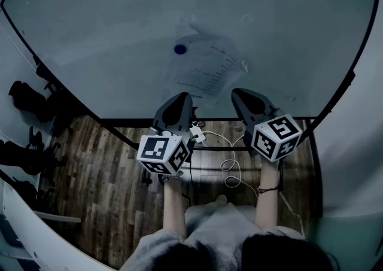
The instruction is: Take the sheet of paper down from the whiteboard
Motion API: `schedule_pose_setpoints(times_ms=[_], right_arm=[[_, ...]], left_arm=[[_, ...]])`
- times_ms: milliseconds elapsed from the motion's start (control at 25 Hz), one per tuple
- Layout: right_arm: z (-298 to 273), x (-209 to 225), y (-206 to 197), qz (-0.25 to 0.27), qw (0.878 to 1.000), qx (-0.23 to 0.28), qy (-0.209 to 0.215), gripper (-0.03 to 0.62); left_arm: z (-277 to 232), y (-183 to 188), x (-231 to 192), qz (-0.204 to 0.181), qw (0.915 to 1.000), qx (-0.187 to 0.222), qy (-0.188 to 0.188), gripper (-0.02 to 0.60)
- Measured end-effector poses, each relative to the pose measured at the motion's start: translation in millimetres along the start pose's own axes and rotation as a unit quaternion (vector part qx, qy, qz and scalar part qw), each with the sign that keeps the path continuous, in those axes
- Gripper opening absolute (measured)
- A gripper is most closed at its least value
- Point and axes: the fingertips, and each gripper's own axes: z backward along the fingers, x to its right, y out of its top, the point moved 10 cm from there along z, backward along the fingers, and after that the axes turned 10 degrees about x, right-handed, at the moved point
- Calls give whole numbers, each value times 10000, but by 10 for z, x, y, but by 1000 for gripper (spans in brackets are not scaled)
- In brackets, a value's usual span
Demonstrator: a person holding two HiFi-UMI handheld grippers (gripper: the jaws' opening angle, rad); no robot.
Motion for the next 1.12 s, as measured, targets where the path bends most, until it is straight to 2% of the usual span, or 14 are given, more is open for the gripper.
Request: schedule_pose_setpoints(times_ms=[360, 440, 600, 760, 880, 1120], right_arm=[[-71, 250, -41, -132, 9963, 222, -814, 3], [-63, 262, -54, -157, 9952, 305, -918, 49], [-102, 327, -58, -189, 9950, 325, -927, 78], [-174, 389, 10, -190, 9963, 275, -792, 98], [-232, 412, 47, -188, 9973, 220, -682, 102], [-294, 435, 72, -206, 9982, 161, -533, 104]], left_arm=[[-308, 79, -208, -525, 9985, -46, 133, 11], [-350, 118, -229, -646, 9978, -6, 157, 19], [-469, 143, -271, -764, 9968, -1, 225, 45], [-544, 188, -297, -856, 9955, 30, 418, 109], [-613, 245, -301, -947, 9943, 78, 484, 120], [-796, 373, -267, -1414, 9876, 94, 669, 129]])
